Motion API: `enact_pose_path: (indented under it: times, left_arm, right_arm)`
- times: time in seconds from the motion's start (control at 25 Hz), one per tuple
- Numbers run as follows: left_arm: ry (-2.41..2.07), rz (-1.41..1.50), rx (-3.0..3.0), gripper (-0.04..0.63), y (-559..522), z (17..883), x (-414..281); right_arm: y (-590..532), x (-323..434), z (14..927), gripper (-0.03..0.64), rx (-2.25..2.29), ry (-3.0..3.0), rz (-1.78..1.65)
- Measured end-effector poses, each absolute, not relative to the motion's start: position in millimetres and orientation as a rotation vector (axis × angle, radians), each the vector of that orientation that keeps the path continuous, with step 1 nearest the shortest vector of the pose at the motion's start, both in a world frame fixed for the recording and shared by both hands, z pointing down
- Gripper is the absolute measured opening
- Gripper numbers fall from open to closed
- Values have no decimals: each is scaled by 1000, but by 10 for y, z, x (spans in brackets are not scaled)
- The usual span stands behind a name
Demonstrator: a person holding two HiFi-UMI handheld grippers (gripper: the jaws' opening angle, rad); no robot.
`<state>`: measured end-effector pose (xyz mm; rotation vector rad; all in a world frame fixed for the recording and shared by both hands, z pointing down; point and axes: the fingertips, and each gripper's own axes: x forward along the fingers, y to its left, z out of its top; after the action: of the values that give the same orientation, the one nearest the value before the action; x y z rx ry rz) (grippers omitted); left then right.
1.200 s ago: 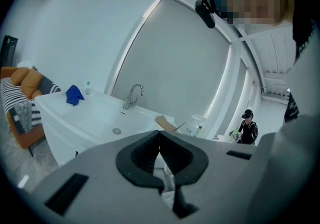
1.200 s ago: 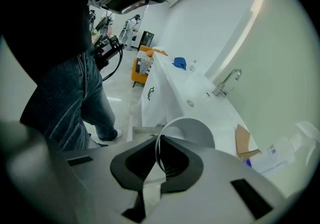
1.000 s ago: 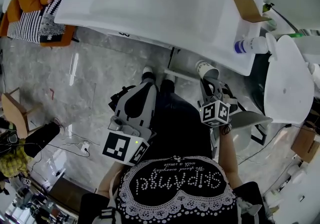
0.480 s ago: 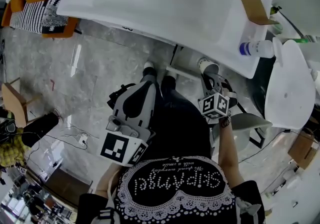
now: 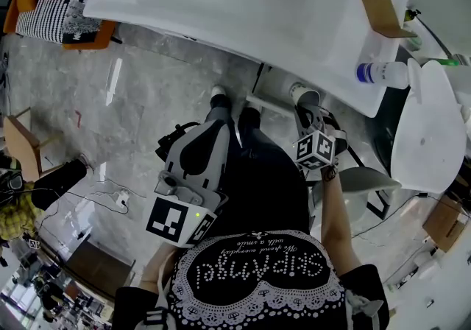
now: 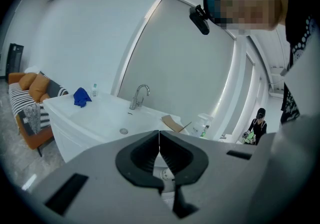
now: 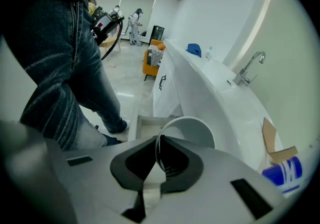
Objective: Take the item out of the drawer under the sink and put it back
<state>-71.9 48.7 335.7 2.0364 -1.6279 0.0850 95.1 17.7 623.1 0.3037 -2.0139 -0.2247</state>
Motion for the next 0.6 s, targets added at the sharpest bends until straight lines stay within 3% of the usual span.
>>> enact_pose_path:
  times: [0.6]
  left_arm:
    - [-1638, 100, 2025, 5, 470, 3358, -825]
  right_arm:
    - [35, 896, 6731, 25, 237, -1960, -181]
